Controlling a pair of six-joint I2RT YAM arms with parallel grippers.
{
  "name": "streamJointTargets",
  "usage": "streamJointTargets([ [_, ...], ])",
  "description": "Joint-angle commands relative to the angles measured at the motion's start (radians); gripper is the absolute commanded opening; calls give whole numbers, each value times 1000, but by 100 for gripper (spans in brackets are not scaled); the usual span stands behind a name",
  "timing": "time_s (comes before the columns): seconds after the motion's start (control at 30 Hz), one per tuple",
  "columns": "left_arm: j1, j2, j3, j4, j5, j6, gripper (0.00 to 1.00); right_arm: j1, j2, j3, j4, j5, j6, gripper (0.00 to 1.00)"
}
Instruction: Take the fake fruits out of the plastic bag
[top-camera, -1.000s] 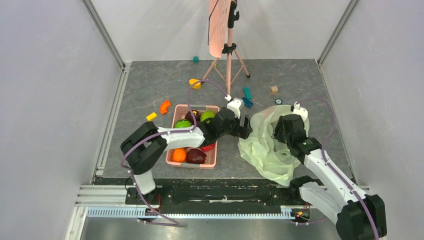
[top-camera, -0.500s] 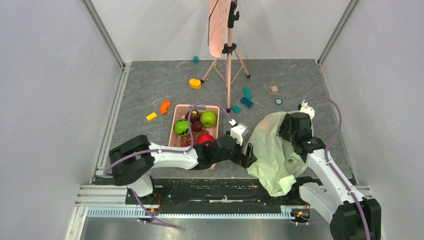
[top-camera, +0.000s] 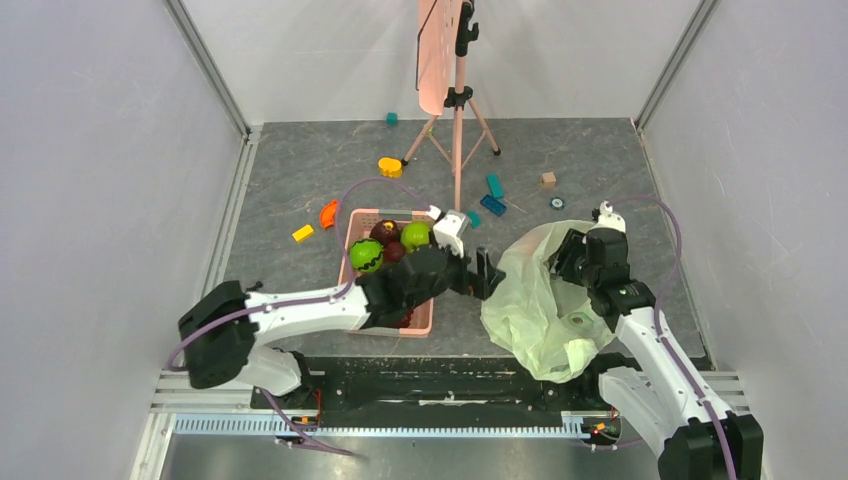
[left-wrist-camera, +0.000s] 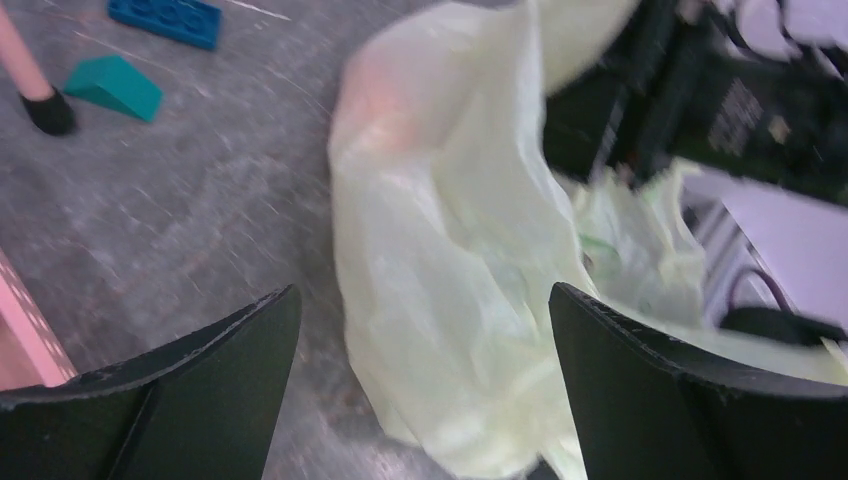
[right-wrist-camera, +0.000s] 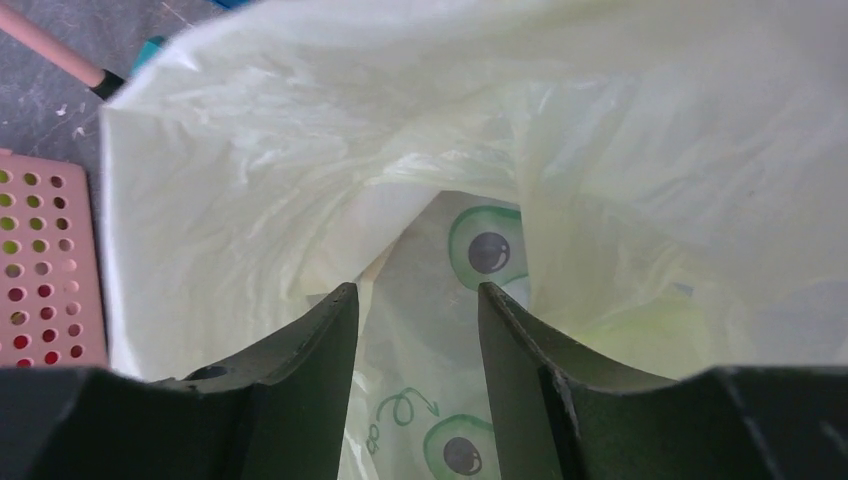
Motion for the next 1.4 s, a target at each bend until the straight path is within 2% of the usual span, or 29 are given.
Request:
streamJointTargets([
  [0.0,76,168,127,-2,20,27,100,-2,0,-33,-21,54,36,49],
  [0.2,117,401,234,72,161,27,100,-3,5,-44,-20,78,28,47],
  [0.43,160,498,296,99,220,25,100,-3,-14,-46,-25,78,14,47],
  [0.5,170,518,309,124,266,16,96,-2,-12,-52,-23,77,13,47],
  [0.6,173,525,312,166,320,10,80,-2,-15,-60,-17,75,14,47],
  [0.67,173,514,294,188,346,3,65,-3,-18,-65,-13,74,16,47],
  [0.77,173,483,240,224,353,-13,33,-2,-26,-74,3,66,15,47],
  [0.83,173,452,197,243,357,-24,18,-2,-25,-78,16,52,7,48],
  [0.93,171,401,123,261,358,-39,3,-2,-12,-77,20,49,-2,48],
  [1.13,163,250,-37,269,325,-63,2,-2,9,-76,40,32,-14,48],
  [1.27,139,125,-124,243,264,-63,2,-2,31,-81,82,-57,-31,49],
  [1.3,133,102,-137,237,252,-62,5,-2,38,-83,95,-83,-35,49],
  [1.37,131,70,-142,223,241,-59,31,-2,53,-95,138,-166,-35,50],
])
